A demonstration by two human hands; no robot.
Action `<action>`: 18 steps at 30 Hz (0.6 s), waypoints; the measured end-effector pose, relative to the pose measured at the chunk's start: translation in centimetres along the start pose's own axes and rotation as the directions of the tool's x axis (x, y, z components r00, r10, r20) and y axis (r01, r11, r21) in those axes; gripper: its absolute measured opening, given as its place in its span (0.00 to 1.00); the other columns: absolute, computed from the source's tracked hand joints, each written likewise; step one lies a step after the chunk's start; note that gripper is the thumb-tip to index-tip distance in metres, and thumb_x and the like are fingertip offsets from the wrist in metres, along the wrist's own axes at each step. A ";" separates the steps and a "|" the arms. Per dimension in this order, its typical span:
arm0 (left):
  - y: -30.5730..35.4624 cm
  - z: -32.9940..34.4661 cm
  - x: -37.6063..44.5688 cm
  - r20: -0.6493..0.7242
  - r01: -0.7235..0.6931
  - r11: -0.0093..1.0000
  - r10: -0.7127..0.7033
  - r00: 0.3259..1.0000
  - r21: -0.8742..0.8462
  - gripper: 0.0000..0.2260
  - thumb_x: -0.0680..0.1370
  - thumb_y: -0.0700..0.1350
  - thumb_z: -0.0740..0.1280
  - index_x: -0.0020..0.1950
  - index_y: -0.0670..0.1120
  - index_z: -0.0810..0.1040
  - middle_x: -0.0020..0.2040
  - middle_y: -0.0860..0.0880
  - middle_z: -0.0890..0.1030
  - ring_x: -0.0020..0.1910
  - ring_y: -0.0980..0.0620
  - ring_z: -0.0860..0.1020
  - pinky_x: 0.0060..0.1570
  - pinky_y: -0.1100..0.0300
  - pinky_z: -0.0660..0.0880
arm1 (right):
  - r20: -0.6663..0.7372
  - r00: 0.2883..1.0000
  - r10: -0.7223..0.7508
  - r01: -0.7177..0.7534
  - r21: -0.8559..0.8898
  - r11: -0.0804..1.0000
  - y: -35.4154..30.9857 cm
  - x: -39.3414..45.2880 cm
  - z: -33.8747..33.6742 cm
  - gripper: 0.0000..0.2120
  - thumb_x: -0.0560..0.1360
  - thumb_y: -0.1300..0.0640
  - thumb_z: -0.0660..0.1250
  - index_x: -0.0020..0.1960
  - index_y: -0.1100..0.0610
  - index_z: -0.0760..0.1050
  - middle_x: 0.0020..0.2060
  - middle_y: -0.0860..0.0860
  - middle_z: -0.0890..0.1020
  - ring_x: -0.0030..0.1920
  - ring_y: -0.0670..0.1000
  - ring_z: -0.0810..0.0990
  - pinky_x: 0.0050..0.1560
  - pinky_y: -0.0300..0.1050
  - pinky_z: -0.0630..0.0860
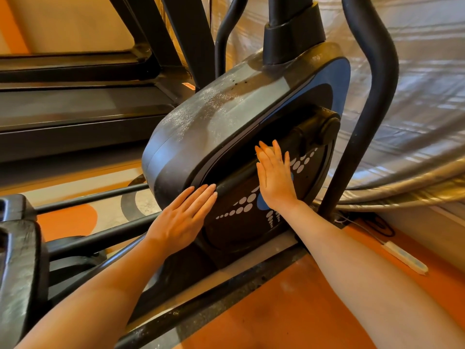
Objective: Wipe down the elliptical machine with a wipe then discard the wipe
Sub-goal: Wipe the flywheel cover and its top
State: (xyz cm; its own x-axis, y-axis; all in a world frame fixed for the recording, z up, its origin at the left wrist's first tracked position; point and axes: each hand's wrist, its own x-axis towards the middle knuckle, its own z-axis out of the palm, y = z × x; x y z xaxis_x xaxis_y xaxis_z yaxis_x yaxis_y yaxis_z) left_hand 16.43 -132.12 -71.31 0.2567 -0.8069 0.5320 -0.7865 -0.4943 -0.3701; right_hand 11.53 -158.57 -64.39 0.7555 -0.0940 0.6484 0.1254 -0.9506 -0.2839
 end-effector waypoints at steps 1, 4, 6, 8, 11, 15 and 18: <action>0.0 -0.1 0.0 0.005 0.004 1.000 -0.004 1.000 0.002 0.29 0.82 0.47 0.50 0.81 0.46 0.42 0.80 0.47 0.43 0.80 0.48 0.41 0.78 0.50 0.42 | -0.018 1.000 -0.019 0.019 0.000 1.000 0.0 -0.1 0.1 0.22 0.83 0.51 0.48 0.75 0.55 0.65 0.75 0.49 0.64 0.78 0.48 0.47 0.77 0.52 0.40; 0.0 -0.4 0.1 0.030 0.019 1.000 -0.019 0.999 0.003 0.29 0.81 0.47 0.50 0.81 0.45 0.46 0.80 0.45 0.50 0.80 0.48 0.42 0.78 0.50 0.44 | -0.041 0.996 -0.076 0.075 -0.029 0.997 -0.3 -0.3 0.5 0.20 0.83 0.55 0.51 0.72 0.58 0.69 0.72 0.52 0.69 0.78 0.51 0.54 0.77 0.54 0.45; 0.1 -0.7 0.2 0.044 0.031 1.000 -0.031 0.999 0.003 0.27 0.81 0.46 0.51 0.80 0.44 0.52 0.79 0.44 0.56 0.79 0.48 0.44 0.78 0.49 0.46 | -0.081 0.986 -0.143 0.137 -0.077 0.988 -0.5 -0.5 0.9 0.19 0.82 0.58 0.54 0.69 0.60 0.72 0.69 0.54 0.73 0.76 0.55 0.61 0.77 0.57 0.51; 0.2 -1.0 0.2 0.049 0.040 0.999 -0.041 0.998 0.007 0.25 0.81 0.46 0.51 0.79 0.43 0.56 0.79 0.43 0.59 0.79 0.46 0.48 0.78 0.49 0.46 | -0.138 0.972 -0.192 0.172 -0.148 0.974 -0.7 -0.6 1.0 0.17 0.80 0.62 0.58 0.66 0.62 0.75 0.65 0.56 0.77 0.72 0.58 0.68 0.75 0.57 0.57; 0.4 -1.5 0.4 0.065 0.052 0.999 -0.052 0.997 0.013 0.25 0.81 0.47 0.52 0.78 0.43 0.60 0.78 0.42 0.62 0.78 0.42 0.58 0.77 0.48 0.49 | -0.158 0.964 -0.212 0.181 -0.194 0.964 -0.9 -0.5 0.8 0.15 0.79 0.64 0.60 0.63 0.64 0.77 0.62 0.58 0.80 0.68 0.60 0.73 0.73 0.56 0.63; 0.6 -2.0 0.4 0.118 0.146 0.989 -0.144 0.982 -0.005 0.24 0.82 0.49 0.52 0.78 0.45 0.62 0.76 0.41 0.66 0.75 0.41 0.64 0.76 0.47 0.56 | -0.018 0.945 -0.326 0.315 -0.220 0.923 -1.6 -1.0 0.2 0.17 0.76 0.68 0.60 0.63 0.66 0.77 0.61 0.61 0.80 0.66 0.61 0.76 0.70 0.54 0.66; 1.6 -2.4 -0.6 0.149 0.264 0.962 -0.252 0.956 -0.070 0.23 0.83 0.51 0.50 0.78 0.45 0.62 0.76 0.42 0.66 0.76 0.43 0.64 0.76 0.47 0.58 | 0.056 0.937 -0.346 0.350 -0.191 0.917 -2.0 -1.6 0.3 0.15 0.77 0.66 0.62 0.62 0.68 0.77 0.60 0.63 0.80 0.63 0.62 0.78 0.70 0.50 0.65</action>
State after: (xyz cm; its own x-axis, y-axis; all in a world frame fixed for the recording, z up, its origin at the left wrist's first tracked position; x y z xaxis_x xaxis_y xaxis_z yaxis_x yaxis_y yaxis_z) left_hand 13.65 -131.60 -70.39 0.5270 -0.6952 0.4888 -0.7280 -0.6660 -0.1623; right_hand 10.26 -156.42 -65.09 0.7001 0.2569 0.6662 0.2563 -0.9613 0.1013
